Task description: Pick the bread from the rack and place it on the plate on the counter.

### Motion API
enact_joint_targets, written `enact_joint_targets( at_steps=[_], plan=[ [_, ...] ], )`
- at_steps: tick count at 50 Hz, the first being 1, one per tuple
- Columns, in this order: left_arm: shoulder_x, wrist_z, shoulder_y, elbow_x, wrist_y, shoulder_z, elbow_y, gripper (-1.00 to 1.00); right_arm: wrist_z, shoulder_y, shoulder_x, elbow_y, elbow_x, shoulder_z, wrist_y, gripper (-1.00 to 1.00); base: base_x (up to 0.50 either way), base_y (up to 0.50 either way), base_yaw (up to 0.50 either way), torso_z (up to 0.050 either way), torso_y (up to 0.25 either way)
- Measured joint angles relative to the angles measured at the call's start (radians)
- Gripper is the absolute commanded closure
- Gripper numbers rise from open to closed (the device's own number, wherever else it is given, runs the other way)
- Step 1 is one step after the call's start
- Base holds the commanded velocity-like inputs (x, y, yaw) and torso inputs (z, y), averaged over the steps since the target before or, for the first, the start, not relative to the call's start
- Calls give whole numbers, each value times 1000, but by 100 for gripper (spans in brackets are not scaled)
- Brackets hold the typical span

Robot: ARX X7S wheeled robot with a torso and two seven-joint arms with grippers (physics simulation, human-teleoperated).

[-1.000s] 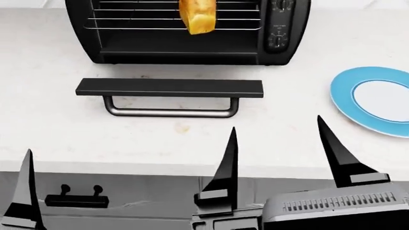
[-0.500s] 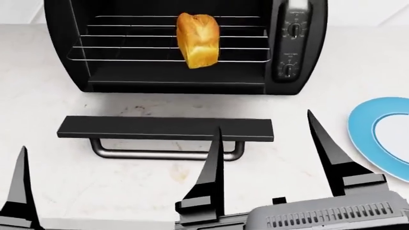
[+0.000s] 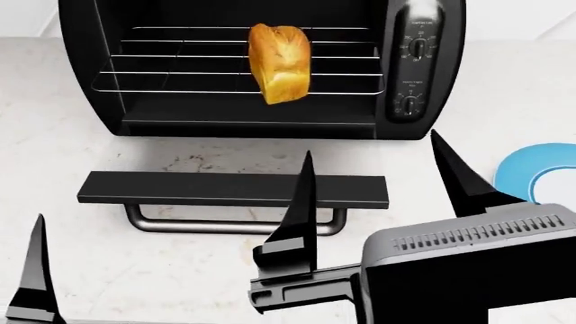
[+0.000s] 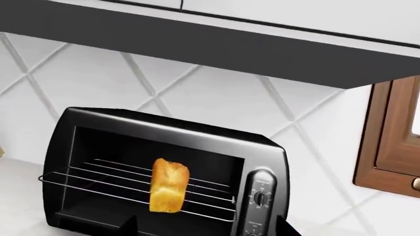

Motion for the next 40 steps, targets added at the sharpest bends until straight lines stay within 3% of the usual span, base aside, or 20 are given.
enact_joint_targets(
  at_steps=[40],
  plan=[
    [0, 28, 2, 58, -50, 41, 0, -100, -98, 171, -114, 110, 125, -10, 6, -100, 0, 0, 0, 0, 0]
  ],
)
